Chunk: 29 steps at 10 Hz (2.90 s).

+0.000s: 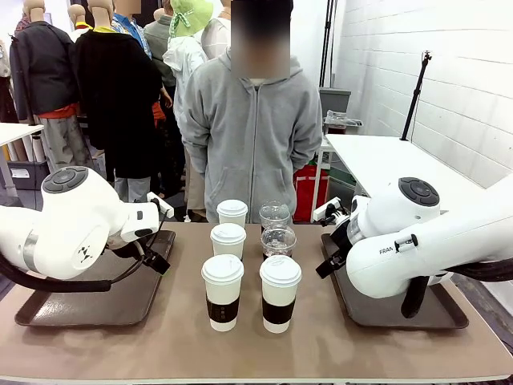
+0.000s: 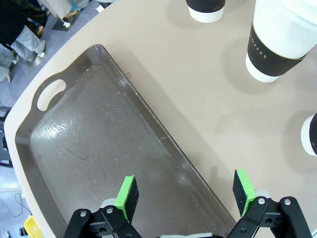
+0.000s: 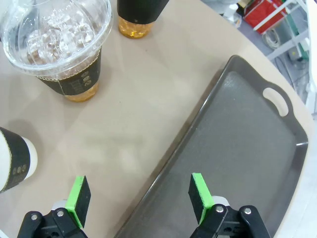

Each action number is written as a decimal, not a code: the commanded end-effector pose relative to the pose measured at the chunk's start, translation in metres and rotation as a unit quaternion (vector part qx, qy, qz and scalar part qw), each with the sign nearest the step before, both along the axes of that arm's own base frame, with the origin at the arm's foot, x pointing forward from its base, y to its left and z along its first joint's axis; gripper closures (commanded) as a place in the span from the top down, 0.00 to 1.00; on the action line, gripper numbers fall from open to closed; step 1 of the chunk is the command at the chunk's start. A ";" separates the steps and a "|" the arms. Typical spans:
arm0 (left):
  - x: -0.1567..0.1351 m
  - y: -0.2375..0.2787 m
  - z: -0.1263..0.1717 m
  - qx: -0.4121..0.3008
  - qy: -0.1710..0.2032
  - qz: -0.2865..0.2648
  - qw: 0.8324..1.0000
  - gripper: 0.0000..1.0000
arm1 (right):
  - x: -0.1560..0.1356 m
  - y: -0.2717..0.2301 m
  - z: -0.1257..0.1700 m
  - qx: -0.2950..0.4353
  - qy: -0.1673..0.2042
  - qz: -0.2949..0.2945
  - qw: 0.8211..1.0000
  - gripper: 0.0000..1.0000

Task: Distribute the coffee onto the tray.
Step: Pick up one iced Americano and place it on the right Handle tray.

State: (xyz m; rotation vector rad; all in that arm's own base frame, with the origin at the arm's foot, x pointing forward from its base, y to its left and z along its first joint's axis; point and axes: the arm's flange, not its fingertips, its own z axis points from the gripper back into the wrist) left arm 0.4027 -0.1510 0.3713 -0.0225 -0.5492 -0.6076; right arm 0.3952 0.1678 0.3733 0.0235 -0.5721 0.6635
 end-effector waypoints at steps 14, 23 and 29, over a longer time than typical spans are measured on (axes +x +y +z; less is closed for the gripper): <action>-0.022 -0.001 0.111 -0.001 -0.049 -0.022 0.999 1.00 | -0.023 -0.012 0.110 0.039 -0.037 0.032 0.998 1.00; -0.046 0.071 0.143 -0.141 -0.148 -0.178 0.963 1.00 | -0.029 -0.070 0.131 0.180 -0.058 0.117 0.975 1.00; -0.020 0.081 0.173 -0.143 -0.149 -0.169 0.964 1.00 | -0.029 -0.076 0.128 0.211 -0.047 0.108 0.970 1.00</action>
